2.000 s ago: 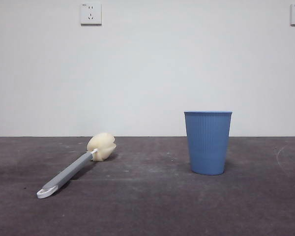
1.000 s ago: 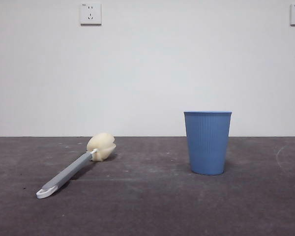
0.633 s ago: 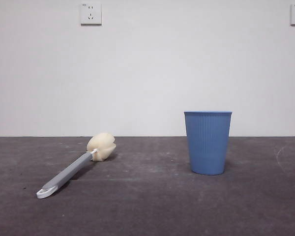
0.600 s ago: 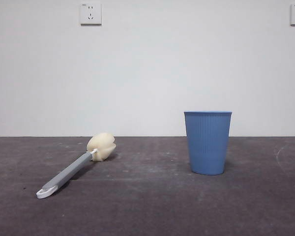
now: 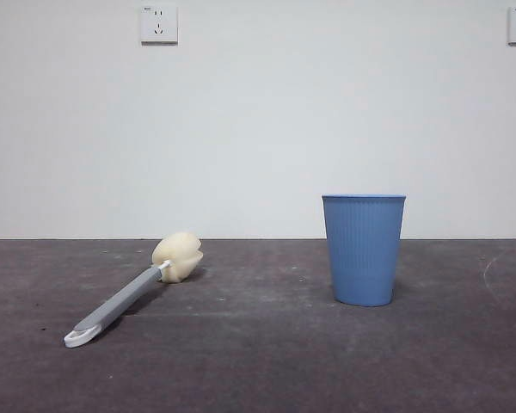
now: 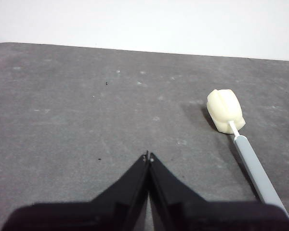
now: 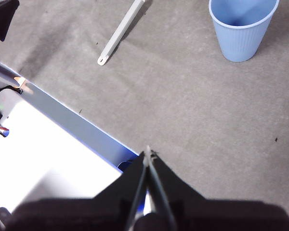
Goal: Pick up the cup brush,pick up the cup,insert the brush into the cup,clean the cup,put the cup brush back,put the cup back to the fixed position on the table
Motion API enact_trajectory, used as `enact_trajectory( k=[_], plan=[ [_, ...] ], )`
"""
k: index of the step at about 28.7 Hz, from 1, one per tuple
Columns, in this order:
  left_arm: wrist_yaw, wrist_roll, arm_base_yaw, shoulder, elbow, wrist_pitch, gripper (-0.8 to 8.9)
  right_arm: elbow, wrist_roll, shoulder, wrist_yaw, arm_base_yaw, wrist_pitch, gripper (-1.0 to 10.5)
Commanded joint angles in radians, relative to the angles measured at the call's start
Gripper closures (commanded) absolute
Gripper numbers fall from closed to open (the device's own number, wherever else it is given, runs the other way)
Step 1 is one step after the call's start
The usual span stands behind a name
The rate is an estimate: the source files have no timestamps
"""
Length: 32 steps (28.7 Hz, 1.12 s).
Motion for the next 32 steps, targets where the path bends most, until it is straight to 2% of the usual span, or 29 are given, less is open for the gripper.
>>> enact_trajectory(
  k=[1,4,6,7,9,14,17,24,27,32],
  plan=[
    [-0.002,-0.005,0.003,-0.002,-0.014,0.005,8.17,0.001,-0.007,-0.001,0.003,0.002,0.002,9.5],
    [-0.002,-0.005,0.003,-0.002,-0.014,0.005,8.17,0.001,-0.018,-0.002,0.003,0.002,0.002,9.5],
    [-0.002,-0.005,0.003,-0.002,-0.014,0.005,8.17,0.001,-0.102,-0.011,0.047,-0.005,0.023,9.5],
    [-0.002,-0.005,0.003,-0.002,-0.014,0.005,8.17,0.0,-0.118,-0.019,0.089,-0.011,0.048,9.5],
    [-0.002,-0.005,0.003,-0.002,-0.014,0.005,8.17,-0.002,-0.117,-0.033,0.156,-0.027,0.142,9.5],
    [-0.002,-0.005,0.003,-0.002,-0.014,0.004,8.17,-0.055,-0.124,-0.101,0.161,-0.087,0.409,9.5],
    [-0.002,-0.005,0.003,-0.002,-0.014,0.005,8.17,-0.155,-0.158,-0.161,0.16,-0.132,0.569,9.5],
    [-0.001,-0.005,0.003,-0.002,-0.014,0.005,8.17,-0.522,-0.158,-0.333,0.159,-0.239,1.027,9.5],
    [-0.002,-0.005,0.003,-0.002,-0.014,0.005,8.17,-0.638,-0.162,-0.396,0.161,-0.284,1.082,9.5],
    [-0.002,-0.005,0.003,-0.002,-0.014,0.005,8.17,-0.749,-0.219,-0.466,0.156,-0.356,1.083,9.5]
  ],
)
